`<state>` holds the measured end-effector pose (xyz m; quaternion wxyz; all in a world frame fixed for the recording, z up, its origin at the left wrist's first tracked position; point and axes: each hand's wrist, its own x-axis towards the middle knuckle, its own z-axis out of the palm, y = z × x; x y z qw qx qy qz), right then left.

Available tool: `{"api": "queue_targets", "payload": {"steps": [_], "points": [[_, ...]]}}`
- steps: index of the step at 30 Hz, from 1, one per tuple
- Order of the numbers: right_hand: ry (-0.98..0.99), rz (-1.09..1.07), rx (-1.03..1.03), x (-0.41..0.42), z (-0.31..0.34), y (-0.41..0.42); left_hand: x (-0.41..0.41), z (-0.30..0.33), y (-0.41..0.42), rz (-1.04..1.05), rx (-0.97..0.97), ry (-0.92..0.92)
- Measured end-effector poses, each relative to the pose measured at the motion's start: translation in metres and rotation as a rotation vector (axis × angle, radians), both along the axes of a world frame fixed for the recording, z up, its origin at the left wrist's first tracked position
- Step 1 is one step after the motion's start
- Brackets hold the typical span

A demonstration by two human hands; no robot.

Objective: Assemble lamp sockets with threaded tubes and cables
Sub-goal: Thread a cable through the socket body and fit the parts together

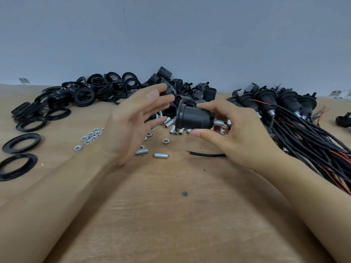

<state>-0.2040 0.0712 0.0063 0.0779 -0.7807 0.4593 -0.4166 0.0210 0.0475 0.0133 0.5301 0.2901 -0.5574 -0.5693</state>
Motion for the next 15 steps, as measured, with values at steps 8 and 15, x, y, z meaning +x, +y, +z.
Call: {"api": "queue_targets", "payload": {"steps": [8, 15], "points": [[-0.064, 0.018, 0.057, -0.003, -0.002, -0.002, 0.007, 0.008, 0.002, 0.039, 0.045, 0.227], [-0.011, 0.026, 0.055, -0.001, -0.002, -0.001, 0.001, 0.003, 0.002, -0.020, 0.066, 0.005]]}}
